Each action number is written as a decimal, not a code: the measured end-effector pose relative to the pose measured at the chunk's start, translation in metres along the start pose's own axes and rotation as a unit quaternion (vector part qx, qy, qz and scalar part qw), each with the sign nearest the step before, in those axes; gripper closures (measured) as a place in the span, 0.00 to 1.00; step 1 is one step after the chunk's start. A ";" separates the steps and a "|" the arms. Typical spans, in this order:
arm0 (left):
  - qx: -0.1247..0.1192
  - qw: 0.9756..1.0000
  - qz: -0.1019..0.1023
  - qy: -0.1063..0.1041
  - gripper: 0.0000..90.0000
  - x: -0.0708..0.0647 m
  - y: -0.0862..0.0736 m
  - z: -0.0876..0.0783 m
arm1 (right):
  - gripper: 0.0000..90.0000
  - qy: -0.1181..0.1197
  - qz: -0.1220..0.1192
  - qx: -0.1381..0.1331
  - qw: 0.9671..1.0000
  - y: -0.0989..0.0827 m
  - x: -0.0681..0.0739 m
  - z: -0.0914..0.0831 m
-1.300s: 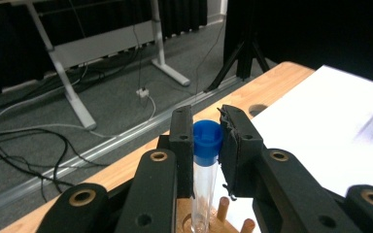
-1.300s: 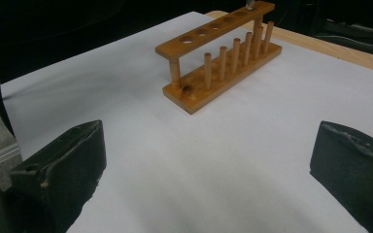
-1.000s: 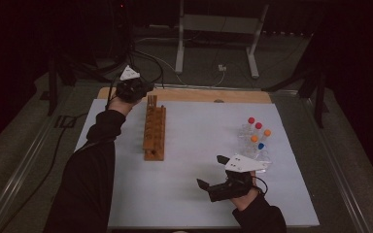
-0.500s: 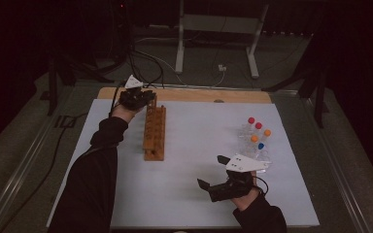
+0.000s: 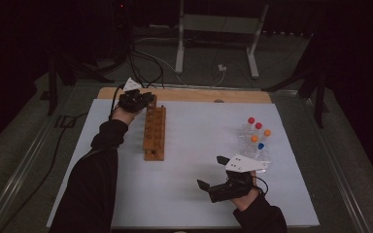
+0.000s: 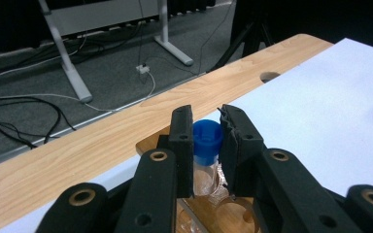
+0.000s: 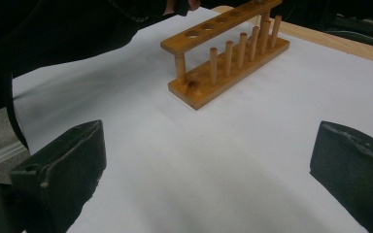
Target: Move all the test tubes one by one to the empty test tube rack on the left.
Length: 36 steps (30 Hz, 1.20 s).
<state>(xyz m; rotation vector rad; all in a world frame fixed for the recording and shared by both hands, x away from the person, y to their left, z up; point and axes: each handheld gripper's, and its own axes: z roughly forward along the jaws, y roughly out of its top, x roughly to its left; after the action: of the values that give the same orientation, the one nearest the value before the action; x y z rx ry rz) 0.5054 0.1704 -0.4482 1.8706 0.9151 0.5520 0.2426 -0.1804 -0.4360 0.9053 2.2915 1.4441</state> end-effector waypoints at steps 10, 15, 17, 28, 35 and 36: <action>-0.007 1.000 -0.005 -0.001 0.86 0.001 -0.003 -0.002 | 0.00 0.001 0.001 0.004 1.000 0.000 0.000 0.001; 0.001 1.000 -0.009 -0.003 0.85 0.002 -0.005 -0.003 | 0.00 0.001 0.003 0.003 1.000 0.000 -0.001 0.001; 0.003 1.000 -0.015 -0.003 0.85 0.004 -0.005 -0.004 | 0.00 0.001 0.002 0.004 1.000 0.000 -0.001 0.001; 0.014 0.999 -0.029 -0.014 0.68 0.003 -0.003 -0.006 | 0.00 0.002 0.004 0.002 1.000 0.000 -0.001 0.000; 0.002 0.999 -0.023 -0.041 0.35 -0.007 0.009 -0.024 | 0.00 -0.001 0.002 -0.003 1.000 0.002 -0.001 -0.003; -0.001 0.999 -0.020 -0.045 0.31 -0.009 0.011 -0.027 | 0.00 -0.001 0.002 -0.004 1.000 0.002 -0.001 -0.003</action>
<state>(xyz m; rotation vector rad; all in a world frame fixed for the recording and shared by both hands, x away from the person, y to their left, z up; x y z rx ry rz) 0.4850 0.1752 -0.4266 1.8564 0.8891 0.4402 0.2427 -0.1829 -0.4325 0.9103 2.2816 1.4531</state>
